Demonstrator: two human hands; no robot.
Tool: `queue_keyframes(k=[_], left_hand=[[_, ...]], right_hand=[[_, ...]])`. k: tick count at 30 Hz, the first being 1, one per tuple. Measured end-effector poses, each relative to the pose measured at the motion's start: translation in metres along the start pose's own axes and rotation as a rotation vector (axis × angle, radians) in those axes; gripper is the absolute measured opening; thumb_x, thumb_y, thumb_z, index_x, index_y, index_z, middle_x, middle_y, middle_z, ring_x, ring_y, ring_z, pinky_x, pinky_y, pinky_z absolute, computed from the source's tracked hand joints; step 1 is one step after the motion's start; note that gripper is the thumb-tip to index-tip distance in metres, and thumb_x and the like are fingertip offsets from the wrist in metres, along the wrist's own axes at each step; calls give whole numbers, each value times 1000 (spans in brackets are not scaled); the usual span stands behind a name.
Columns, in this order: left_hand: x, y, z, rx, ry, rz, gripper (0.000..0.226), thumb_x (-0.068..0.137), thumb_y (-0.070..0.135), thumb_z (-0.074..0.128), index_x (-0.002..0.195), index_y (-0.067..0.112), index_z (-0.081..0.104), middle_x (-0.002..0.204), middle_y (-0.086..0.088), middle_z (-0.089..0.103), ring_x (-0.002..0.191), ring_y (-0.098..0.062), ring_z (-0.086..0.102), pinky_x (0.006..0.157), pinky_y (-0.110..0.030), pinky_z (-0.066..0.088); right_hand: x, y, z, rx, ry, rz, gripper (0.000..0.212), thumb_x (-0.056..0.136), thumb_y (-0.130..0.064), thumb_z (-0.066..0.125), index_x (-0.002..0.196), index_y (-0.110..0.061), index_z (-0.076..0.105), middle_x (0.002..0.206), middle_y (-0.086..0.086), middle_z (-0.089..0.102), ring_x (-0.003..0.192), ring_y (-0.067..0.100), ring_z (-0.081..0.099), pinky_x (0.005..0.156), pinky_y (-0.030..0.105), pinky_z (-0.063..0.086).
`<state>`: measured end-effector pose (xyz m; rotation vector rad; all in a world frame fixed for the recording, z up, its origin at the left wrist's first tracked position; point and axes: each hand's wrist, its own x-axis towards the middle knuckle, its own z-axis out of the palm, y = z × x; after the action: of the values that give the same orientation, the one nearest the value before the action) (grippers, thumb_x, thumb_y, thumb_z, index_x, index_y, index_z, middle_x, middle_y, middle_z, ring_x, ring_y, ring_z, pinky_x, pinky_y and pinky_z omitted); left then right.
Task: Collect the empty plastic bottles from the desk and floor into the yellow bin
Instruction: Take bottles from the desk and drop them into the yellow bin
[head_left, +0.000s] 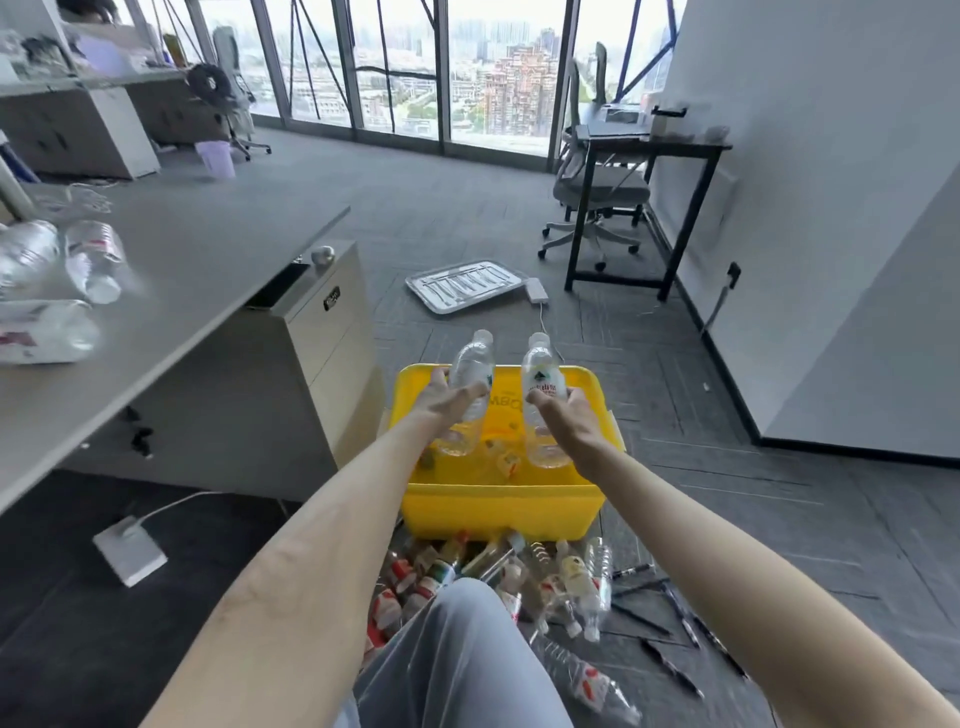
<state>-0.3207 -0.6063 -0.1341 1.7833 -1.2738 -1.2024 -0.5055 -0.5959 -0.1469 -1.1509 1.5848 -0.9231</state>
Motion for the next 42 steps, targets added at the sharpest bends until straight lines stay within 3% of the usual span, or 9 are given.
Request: queue_keyframes(k=[6,9,12,18,21,26,30,33,42], left_hand=[[15,-35,-21,-60,69,-15,76,84,40,70,145,17,31,138,-9,48,117,-26,51,95,-39,46],[27,-47,-36,-126,91,-20,80,85,37,72,148,18,27,145,-10,43,126,-29,49,98,-41,45],[36,-51,-49,-89,110,-13,86,86,40,70,154,24,19,155,-11,31,137,-34,38,103,-45,40],[56,-67,-53,-77,152,-54,83,88,41,68,154,27,19,154,-9,33,136,-33,40,92,-36,42],[66,-72,-42,-72,81,-91,81,88,46,65,153,24,21,149,-10,40,129,-33,47,104,-48,43],[78,-73,-19,-11,-27,-105,70,87,44,60,144,18,29,131,-10,53,112,-30,57,96,-49,49],[96,-60,-7,28,-84,-51,93,81,46,63,154,21,12,153,-9,31,137,-33,36,109,-51,36],[107,-40,-1,36,38,-4,86,92,40,58,156,18,5,162,-10,8,148,-30,14,116,-48,21],[84,-60,-16,605,-79,11,60,103,45,29,154,14,19,160,-11,19,146,-32,19,115,-48,21]], right_hand=[[54,-37,30,130,-94,29,58,89,-37,61,135,-10,41,124,10,54,86,19,60,60,30,42],[84,-50,47,124,-101,36,70,89,-41,59,147,-15,32,140,10,46,114,30,55,77,39,52],[104,-43,58,-54,5,52,75,89,-40,58,152,-16,26,154,10,35,135,34,41,105,49,44],[105,-7,66,-227,-43,44,61,93,-29,59,147,-15,36,147,15,44,130,35,46,105,51,44],[99,2,61,-294,-73,17,55,94,-26,58,145,-13,40,141,14,50,120,31,53,102,47,46],[87,9,45,-411,-129,-80,47,96,-23,56,141,-11,46,137,14,54,122,30,53,90,34,47],[82,5,33,-468,-175,-98,45,96,-23,56,139,-12,48,136,13,54,120,29,55,88,33,48],[84,-5,25,-489,-143,-109,44,95,-23,56,137,-12,50,135,13,56,118,27,56,93,37,50],[76,-12,38,-567,-171,-112,46,95,-21,55,139,-11,47,135,14,55,118,29,56,93,38,50]])
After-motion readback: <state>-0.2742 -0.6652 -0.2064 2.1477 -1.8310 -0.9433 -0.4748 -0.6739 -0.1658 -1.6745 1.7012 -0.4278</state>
